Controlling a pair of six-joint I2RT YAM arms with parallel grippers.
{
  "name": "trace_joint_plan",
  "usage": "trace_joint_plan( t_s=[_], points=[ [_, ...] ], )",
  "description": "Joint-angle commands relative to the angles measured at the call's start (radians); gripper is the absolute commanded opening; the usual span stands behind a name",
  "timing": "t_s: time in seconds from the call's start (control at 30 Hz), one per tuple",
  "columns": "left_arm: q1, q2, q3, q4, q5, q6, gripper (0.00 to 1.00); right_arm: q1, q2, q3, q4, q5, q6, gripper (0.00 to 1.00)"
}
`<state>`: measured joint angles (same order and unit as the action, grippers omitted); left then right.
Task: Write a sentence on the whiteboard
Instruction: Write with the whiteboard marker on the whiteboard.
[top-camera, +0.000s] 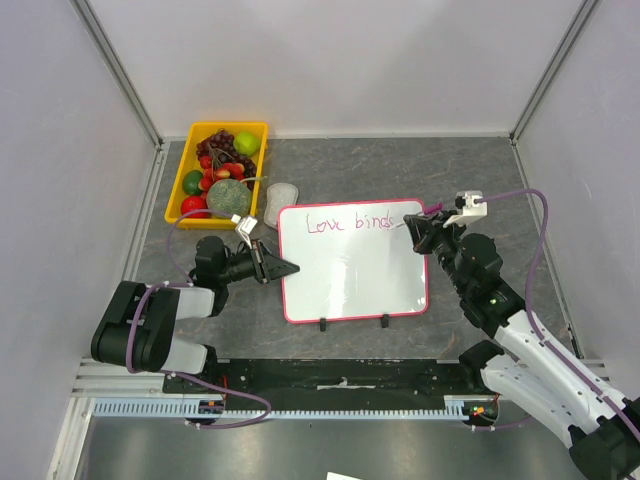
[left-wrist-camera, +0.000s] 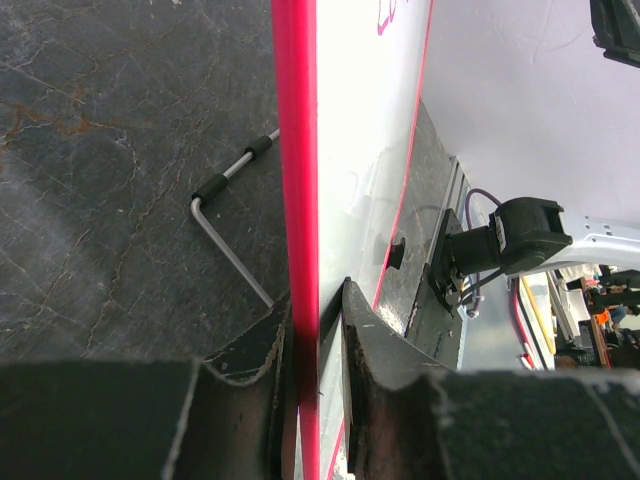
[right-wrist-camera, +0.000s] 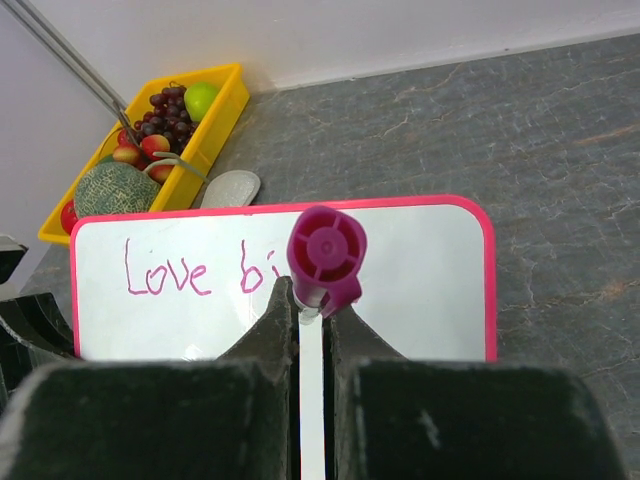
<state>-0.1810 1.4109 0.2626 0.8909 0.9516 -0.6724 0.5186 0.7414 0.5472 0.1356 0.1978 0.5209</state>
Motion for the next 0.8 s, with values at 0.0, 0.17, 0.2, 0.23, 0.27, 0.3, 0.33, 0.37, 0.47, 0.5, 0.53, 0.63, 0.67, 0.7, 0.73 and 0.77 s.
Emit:
trace_joint_plan(
  t_s=[0.0,0.17,0.2,0.23,0.27,0.3,0.33,0.37,0.47,0.5,0.53,0.63,0.67,0.7,0.73,0.77],
  points=[
    [-0.002,-0.007,-0.002,-0.001,-0.033,0.06,0.02,-0.003,-0.004,0.013,-0.013,-0.027,-0.036,0.0],
    [-0.002,-0.006,-0.002,-0.001,-0.034,0.059,0.02,-0.002,0.003,0.02,-0.014,-0.04,-0.047,0.0],
    [-0.003,-0.007,-0.002,0.0,-0.034,0.06,0.02,0.0,0.004,0.022,-0.013,-0.041,-0.047,0.0],
    [0.0,-0.007,-0.002,-0.001,-0.034,0.059,0.02,0.001,0.006,0.023,-0.013,-0.044,-0.048,0.0],
    [-0.002,-0.007,-0.002,-0.001,-0.034,0.06,0.02,0.004,0.007,0.025,-0.011,-0.046,-0.048,0.0],
    [-0.002,-0.006,-0.002,-0.001,-0.034,0.06,0.02,0.008,0.012,0.026,-0.01,-0.047,-0.048,0.0],
    [-0.002,-0.006,-0.002,-0.001,-0.034,0.06,0.02,0.012,0.015,0.028,-0.011,-0.046,-0.051,0.0],
    [-0.002,-0.004,-0.002,-0.001,-0.033,0.057,0.02,0.018,0.016,0.03,-0.011,-0.044,-0.05,0.0],
    [-0.002,-0.006,-0.002,-0.001,-0.033,0.057,0.02,0.044,0.026,0.033,-0.01,-0.028,-0.055,0.0],
    [-0.002,-0.006,-0.002,0.0,-0.033,0.059,0.02,0.057,0.03,0.034,-0.007,-0.017,-0.055,0.0],
    [-0.003,-0.004,-0.002,0.0,-0.034,0.059,0.02,0.076,0.033,0.036,-0.007,-0.003,-0.058,0.0],
    [-0.002,-0.003,0.0,0.0,-0.033,0.059,0.02,0.142,0.058,0.051,-0.004,0.051,-0.07,0.0],
    [-0.002,-0.003,0.0,0.0,-0.033,0.057,0.02,0.17,0.065,0.059,-0.001,0.081,-0.074,0.0],
    [-0.002,-0.003,0.0,0.0,-0.033,0.056,0.02,0.194,0.076,0.065,0.002,0.104,-0.082,0.0],
    [-0.002,-0.003,0.0,0.0,-0.033,0.059,0.02,0.217,0.082,0.072,0.007,0.123,-0.087,0.0],
    [-0.002,-0.001,0.0,0.0,-0.033,0.059,0.02,0.242,0.094,0.08,0.015,0.14,-0.088,0.0]
  ],
)
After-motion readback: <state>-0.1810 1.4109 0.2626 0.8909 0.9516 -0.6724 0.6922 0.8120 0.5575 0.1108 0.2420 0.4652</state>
